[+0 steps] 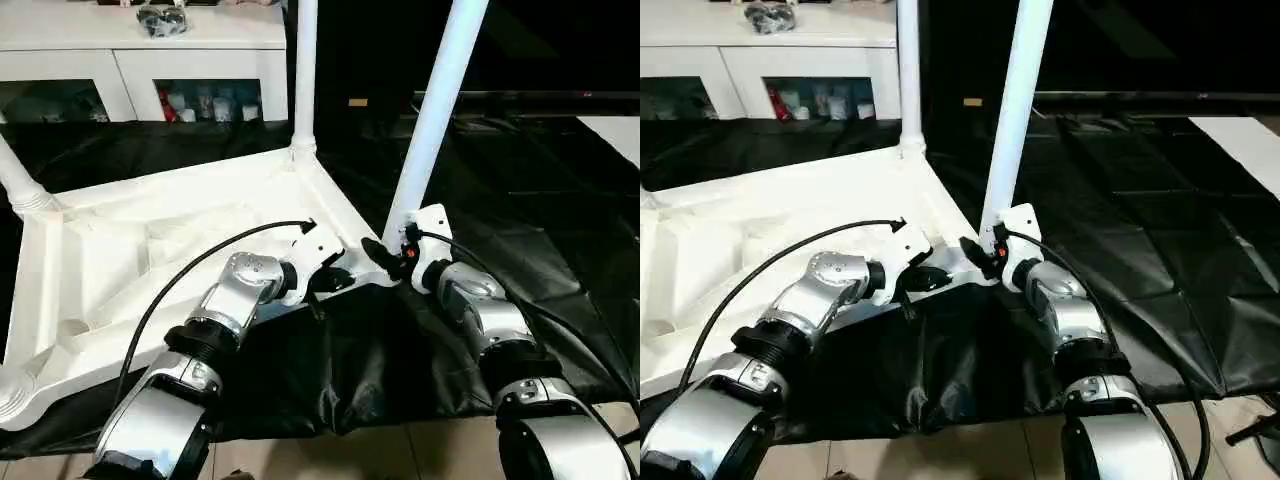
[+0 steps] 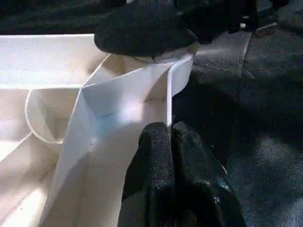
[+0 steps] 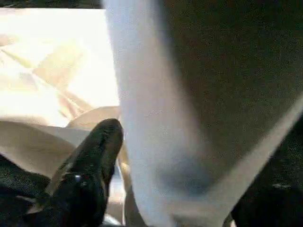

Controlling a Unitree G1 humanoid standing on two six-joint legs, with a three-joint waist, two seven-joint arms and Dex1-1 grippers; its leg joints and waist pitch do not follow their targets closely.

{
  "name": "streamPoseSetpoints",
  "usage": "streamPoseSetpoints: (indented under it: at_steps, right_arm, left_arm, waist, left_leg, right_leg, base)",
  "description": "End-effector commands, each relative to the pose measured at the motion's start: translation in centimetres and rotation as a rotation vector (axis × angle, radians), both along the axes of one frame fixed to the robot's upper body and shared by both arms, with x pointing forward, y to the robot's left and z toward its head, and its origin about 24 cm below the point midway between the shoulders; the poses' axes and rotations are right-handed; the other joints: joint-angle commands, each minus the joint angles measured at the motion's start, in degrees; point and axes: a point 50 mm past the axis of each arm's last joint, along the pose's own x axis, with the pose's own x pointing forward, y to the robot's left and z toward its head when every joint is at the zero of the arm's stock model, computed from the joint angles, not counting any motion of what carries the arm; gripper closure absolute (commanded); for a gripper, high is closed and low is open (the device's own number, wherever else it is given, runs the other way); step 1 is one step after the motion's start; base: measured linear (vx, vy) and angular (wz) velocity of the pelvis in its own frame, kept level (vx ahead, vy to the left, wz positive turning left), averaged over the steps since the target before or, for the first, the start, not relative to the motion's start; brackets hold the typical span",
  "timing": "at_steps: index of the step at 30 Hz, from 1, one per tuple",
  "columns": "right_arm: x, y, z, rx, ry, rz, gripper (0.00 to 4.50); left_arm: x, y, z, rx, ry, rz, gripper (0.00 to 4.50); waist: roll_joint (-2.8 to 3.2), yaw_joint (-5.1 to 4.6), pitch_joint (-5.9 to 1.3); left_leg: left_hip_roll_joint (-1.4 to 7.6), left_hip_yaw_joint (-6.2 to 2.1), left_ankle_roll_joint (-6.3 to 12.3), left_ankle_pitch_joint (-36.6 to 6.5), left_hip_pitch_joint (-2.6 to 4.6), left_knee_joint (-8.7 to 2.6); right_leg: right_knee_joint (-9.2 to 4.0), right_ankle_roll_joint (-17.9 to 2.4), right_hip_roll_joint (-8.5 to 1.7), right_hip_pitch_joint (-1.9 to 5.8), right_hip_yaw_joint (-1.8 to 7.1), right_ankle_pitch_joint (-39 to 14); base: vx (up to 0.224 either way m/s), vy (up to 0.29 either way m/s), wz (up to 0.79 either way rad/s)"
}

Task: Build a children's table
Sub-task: Rotate leg to tighten

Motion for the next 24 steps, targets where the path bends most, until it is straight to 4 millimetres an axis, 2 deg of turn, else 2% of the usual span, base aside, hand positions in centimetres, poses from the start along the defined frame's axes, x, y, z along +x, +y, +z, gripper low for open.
streamPoseSetpoints:
  at_steps: [1, 3, 4, 5, 7, 8, 10, 11, 12, 14, 16, 19, 23, 24]
  right_arm:
    - [-2.2, 4.1, -2.1, 0.006, 0.088, 0.268, 1.05]
    - [-2.1, 3.2, -1.8, 0.004, 0.072, 0.287, 0.95]
    - [-2.1, 3.0, -1.8, 0.001, 0.069, 0.293, 0.95]
    - [-2.3, 1.9, -1.6, -0.012, 0.059, 0.332, 0.95]
    - [-3.1, -0.3, -1.1, -0.025, 0.053, 0.450, 0.95]
    - [-3.2, -0.5, -1.0, -0.026, 0.054, 0.465, 0.95]
    - [-3.8, -1.2, -0.9, -0.022, 0.068, 0.530, 0.95]
    - [-4.3, -1.7, -0.9, -0.016, 0.090, 0.586, 0.95]
    - [-4.6, -2.0, -0.9, -0.016, 0.106, 0.617, 0.95]
    - [-5.2, -2.6, -1.0, -0.031, 0.132, 0.673, 0.95]
    - [-5.6, -2.9, -1.0, -0.031, 0.162, 0.722, 0.95]
    - [-5.8, -3.0, -0.9, -0.029, 0.172, 0.746, 0.95]
    - [-6.0, -3.0, -0.9, -0.031, 0.178, 0.766, 1.35]
    - [-6.0, -2.9, -0.8, -0.028, 0.175, 0.772, 1.46]
  left_arm:
    - [-0.3, -2.4, 2.0, -0.075, -0.081, -0.114, 4.50]
    - [-0.4, -1.8, 1.9, -0.075, -0.081, -0.128, 4.50]
    - [-0.4, -1.7, 1.9, -0.077, -0.082, -0.133, 4.50]
    - [-0.6, -1.2, 2.0, -0.087, -0.078, -0.170, 4.50]
    - [-1.2, -0.2, 2.2, -0.110, -0.053, -0.265, 4.50]
    - [-1.3, -0.1, 2.2, -0.112, -0.050, -0.276, 4.50]
    - [-1.4, 0.3, 2.3, -0.110, -0.037, -0.305, 4.50]
    - [-1.5, 0.7, 2.3, -0.101, -0.030, -0.318, 4.50]
    - [-1.5, 0.9, 2.3, -0.098, -0.026, -0.322, 4.50]
    - [-1.6, 1.3, 2.2, -0.090, -0.015, -0.336, 4.50]
    - [-1.6, 1.8, 2.2, -0.084, 0.001, -0.353, 4.50]
    - [-1.8, 2.1, 2.2, -0.082, 0.009, -0.369, 4.50]
    - [-1.9, 2.6, 2.1, -0.077, 0.024, -0.382, 4.50]
    - [-1.9, 2.7, 2.0, -0.076, 0.027, -0.380, 4.50]
  waist:
    - [-0.10, 0.19, -2.80]
    - [0.48, 0.20, -3.04]
    - [0.25, 0.18, -3.09]
    - [0.46, 0.28, -3.21]
    - [0.48, 0.90, -3.34]
    - [0.32, 1.10, -3.50]
    - [0.37, 1.64, -3.96]
    - [0.52, 2.35, -4.23]
    - [0.58, 2.51, -4.21]
    - [0.58, 2.83, -4.12]
    - [0.64, 3.00, -3.90]
    - [0.59, 3.10, -3.54]
    - [0.52, 3.00, -3.43]
    - [0.10, 3.12, -3.47]
  left_leg:
    - [3.06, -2.23, 0.69, -21.3, 0.62, -5.02]
    - [3.04, -2.03, 0.92, -20.1, 0.49, -4.88]
    - [3.05, -1.87, 1.15, -19.4, 0.48, -4.84]
    - [2.94, -1.66, 1.67, -17.8, 0.46, -4.63]
    - [3.05, -1.24, 3.29, -15.3, 0.33, -4.32]
    - [3.11, -1.19, 3.80, -14.4, 0.25, -4.17]
    - [3.12, -0.95, 5.51, -9.9, 0.06, -3.67]
    - [3.22, -0.90, 7.11, -6.6, -0.04, -3.34]
    - [3.24, -0.86, 7.48, -6.1, -0.04, -3.24]
    - [3.23, -0.85, 7.85, -6.3, -0.09, -3.19]
    - [3.31, -0.91, 7.13, -7.9, -0.05, -3.39]
    - [3.52, -1.04, 4.41, -12.1, 0.32, -3.87]
    - [3.46, -1.09, 2.93, -13.3, 0.44, -4.03]
    - [3.44, -1.08, 2.96, -12.8, 0.39, -3.98]
  right_leg:
    - [-5.21, -8.4, -5.02, 1.36, 2.56, -26.7]
    - [-4.71, -10.0, -4.94, 1.68, 2.78, -22.1]
    - [-4.67, -10.4, -4.83, 1.70, 2.81, -20.6]
    - [-4.30, -11.5, -4.77, 1.87, 2.88, -17.5]
    - [-3.88, -13.0, -4.48, 2.26, 2.78, -12.9]
    - [-3.59, -13.3, -4.42, 2.50, 2.73, -11.5]
    - [-2.64, -15.1, -4.41, 2.63, 2.74, -5.2]
    - [-1.93, -16.4, -4.31, 2.73, 2.60, 0.1]
    - [-1.83, -16.7, -4.25, 2.60, 2.54, 1.0]
    - [-1.86, -16.9, -4.25, 2.58, 2.42, 0.9]
    - [-2.25, -16.5, -4.32, 2.51, 2.35, -2.7]
    - [-3.13, -14.5, -4.49, 2.27, 2.43, -11.5]
    - [-3.46, -13.2, -4.48, 2.11, 2.55, -14.9]
    - [-3.33, -13.1, -4.54, 2.14, 2.58, -14.8]
  base:
    - [0.000, 0.000, 0.00]
    - [0.000, 0.000, 0.00]
    - [0.000, 0.000, 0.00]
    - [0.000, 0.000, 0.00]
    - [0.028, -0.011, 0.02]
    - [0.057, -0.022, 0.05]
    - [0.056, -0.027, 0.02]
    - [0.051, -0.028, 0.01]
    - [0.000, 0.000, 0.00]
    - [0.000, 0.000, 0.00]
    - [0.000, 0.000, 0.00]
    - [0.000, 0.000, 0.00]
    - [0.000, 0.000, 0.00]
    - [0.000, 0.000, 0.00]
